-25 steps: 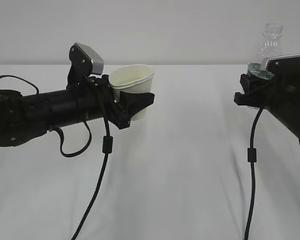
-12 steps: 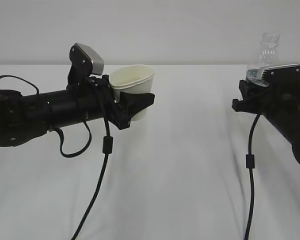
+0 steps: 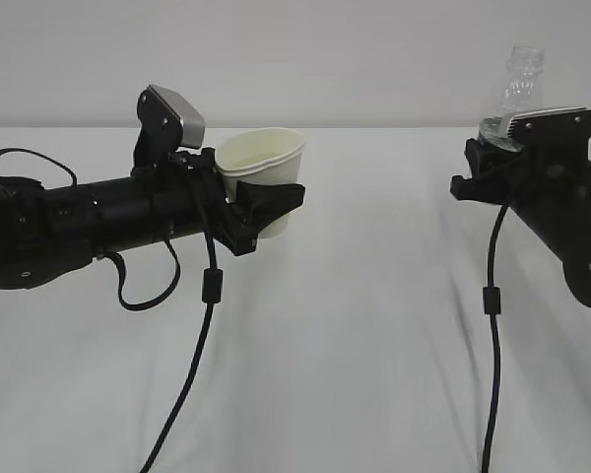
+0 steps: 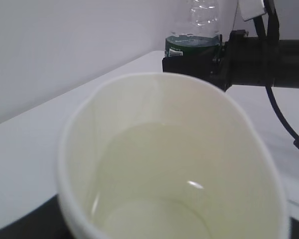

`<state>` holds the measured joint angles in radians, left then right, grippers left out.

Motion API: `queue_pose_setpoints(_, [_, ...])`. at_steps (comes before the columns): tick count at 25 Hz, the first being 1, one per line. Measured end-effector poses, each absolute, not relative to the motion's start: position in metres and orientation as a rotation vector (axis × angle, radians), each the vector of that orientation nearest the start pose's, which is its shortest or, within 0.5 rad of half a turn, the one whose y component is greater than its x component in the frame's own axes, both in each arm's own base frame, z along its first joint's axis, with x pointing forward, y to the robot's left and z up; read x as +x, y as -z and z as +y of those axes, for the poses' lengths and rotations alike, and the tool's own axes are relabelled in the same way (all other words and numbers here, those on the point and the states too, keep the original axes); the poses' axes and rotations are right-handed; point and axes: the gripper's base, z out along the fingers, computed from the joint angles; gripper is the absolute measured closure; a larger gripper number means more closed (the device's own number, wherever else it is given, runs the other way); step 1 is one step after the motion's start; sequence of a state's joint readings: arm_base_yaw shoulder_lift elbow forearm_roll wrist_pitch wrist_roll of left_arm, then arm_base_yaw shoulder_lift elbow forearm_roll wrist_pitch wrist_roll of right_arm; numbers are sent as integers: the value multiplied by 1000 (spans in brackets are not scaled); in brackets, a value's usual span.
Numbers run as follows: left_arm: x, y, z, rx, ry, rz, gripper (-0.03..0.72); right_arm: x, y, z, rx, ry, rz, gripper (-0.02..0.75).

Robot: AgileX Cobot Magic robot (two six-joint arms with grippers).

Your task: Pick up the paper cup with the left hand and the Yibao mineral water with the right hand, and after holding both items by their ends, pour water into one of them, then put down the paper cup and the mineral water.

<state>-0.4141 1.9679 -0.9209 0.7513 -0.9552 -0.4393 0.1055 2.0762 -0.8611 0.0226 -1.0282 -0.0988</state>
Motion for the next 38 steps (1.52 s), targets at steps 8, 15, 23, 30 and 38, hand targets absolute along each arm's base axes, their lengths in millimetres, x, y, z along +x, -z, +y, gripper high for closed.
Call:
queue_pose_setpoints(8, [328, -164, -200, 835, 772, 1556, 291, 395, -114, 40, -157, 10, 1684, 388])
queue_pose_setpoints(15, [327, -163, -201, 858, 774, 1552, 291, 406, -107, 37, -157, 25, 1682, 388])
queue_pose_setpoints(23, [327, -163, -201, 865, 774, 1551, 291, 413, -96, 37, -157, 28, 1677, 389])
queue_pose_setpoints(30, [326, -163, -201, 871, 776, 1548, 291, 413, -90, 35, -153, 33, 1649, 390])
queue_pose_setpoints(38, [325, -162, -202, 895, 778, 1544, 291, 417, -73, 34, -151, 38, 1653, 390])
